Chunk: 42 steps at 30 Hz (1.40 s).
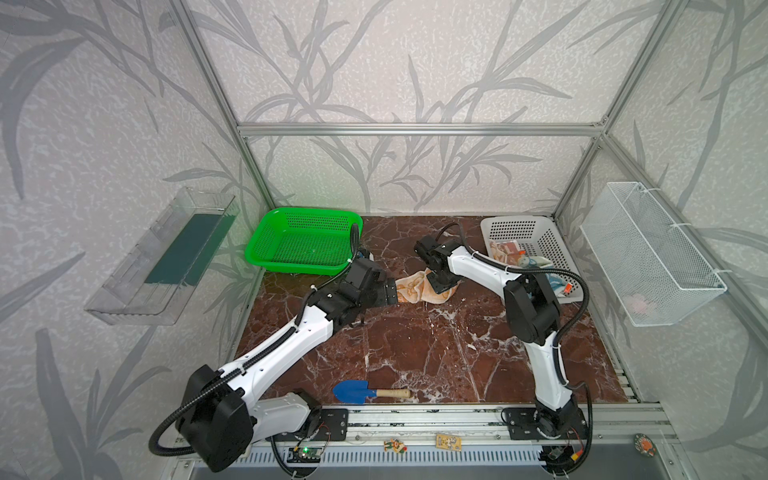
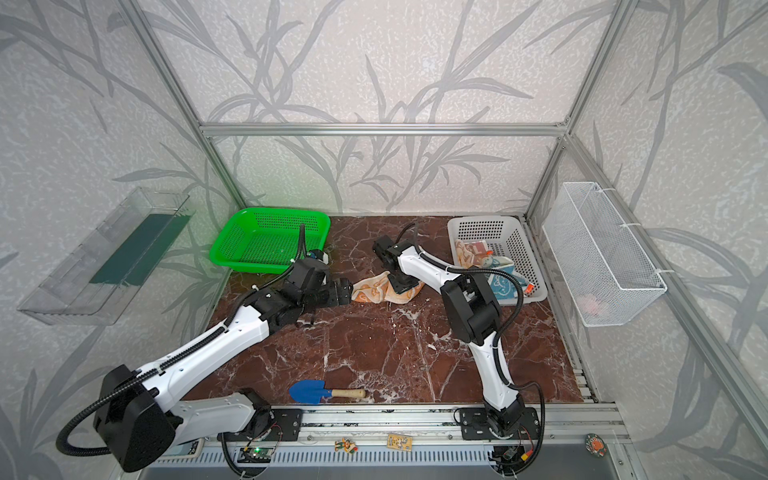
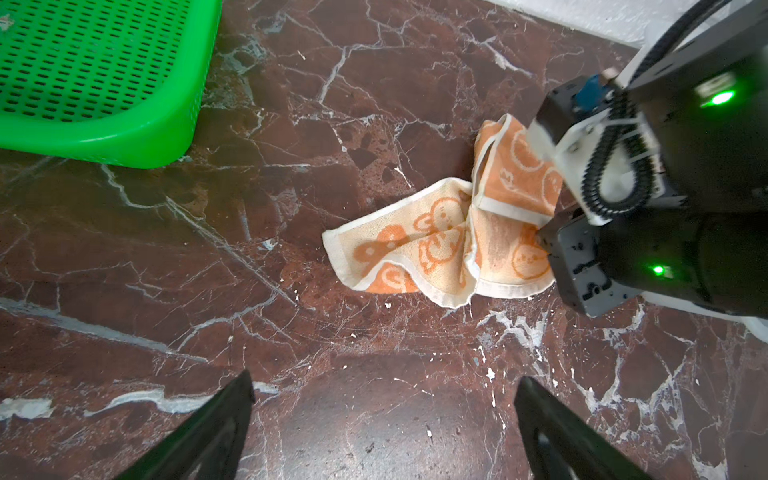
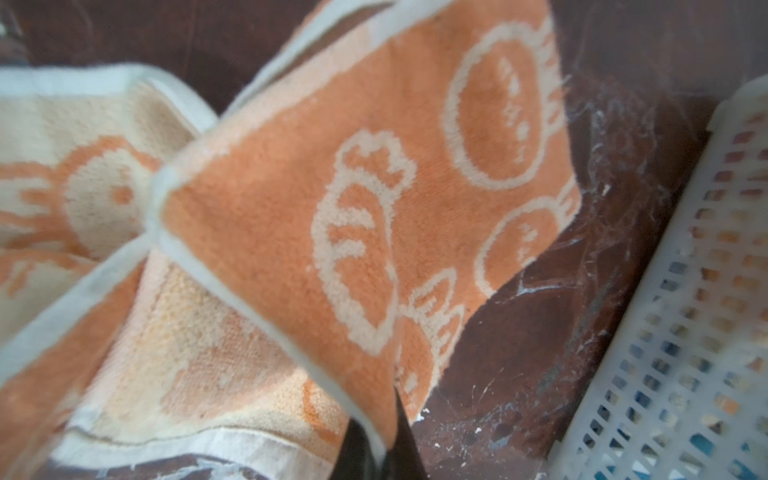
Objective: Fold and stack the towels
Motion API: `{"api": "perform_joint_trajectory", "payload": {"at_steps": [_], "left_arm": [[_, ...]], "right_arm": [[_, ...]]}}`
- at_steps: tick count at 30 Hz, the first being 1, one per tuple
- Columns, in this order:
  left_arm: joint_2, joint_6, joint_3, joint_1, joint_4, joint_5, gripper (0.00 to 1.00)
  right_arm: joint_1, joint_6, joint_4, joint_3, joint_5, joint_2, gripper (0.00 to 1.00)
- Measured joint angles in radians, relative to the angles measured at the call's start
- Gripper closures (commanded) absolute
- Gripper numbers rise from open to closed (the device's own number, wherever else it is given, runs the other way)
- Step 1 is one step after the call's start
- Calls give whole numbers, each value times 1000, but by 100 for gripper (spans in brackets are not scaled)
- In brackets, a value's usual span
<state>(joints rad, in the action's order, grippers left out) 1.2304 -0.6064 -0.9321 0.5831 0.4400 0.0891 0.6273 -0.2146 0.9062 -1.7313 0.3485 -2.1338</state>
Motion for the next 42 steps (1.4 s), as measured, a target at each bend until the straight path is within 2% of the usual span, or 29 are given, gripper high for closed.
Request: {"api": "perform_joint_trajectory", "payload": {"at_steps": [5,8,13,15,17,18,22,26,30,35,42], "left_arm": [[4,0,3,0,0,-10,1],[6,-4,4,-1,-5,-13,1],[10,-12,4,-1,-6,-26,1],[9,-14,4,-1,-6,-30,1],[9,-14,4,-1,-5,-31,1],[9,-14,4,-2,-4,-31,1],[9,-14,6,-3,-2,-31,1],[8,-15,14,-11,-6,-31,1],[6,-16,31,-18,-6,-32,1],[-12,-19,47,-22,-6,-35,1],[-37,-19,60,-23,-6,-35,1]], "right_arm": [[-74,2,-34,43,-8,155,95],[-154,12,-49,-7,2,179,92],[-230,25,21,-276,42,34,50],[-227,22,71,-397,43,-38,27],[-213,16,95,-417,35,-50,15],[-200,9,106,-403,27,-41,13],[-134,-18,70,-223,-61,54,11],[-70,-74,-16,-8,-232,148,16],[-54,-134,-104,110,-367,157,18],[-30,-190,-173,153,-451,156,20],[19,-229,-225,150,-480,130,23]]}}
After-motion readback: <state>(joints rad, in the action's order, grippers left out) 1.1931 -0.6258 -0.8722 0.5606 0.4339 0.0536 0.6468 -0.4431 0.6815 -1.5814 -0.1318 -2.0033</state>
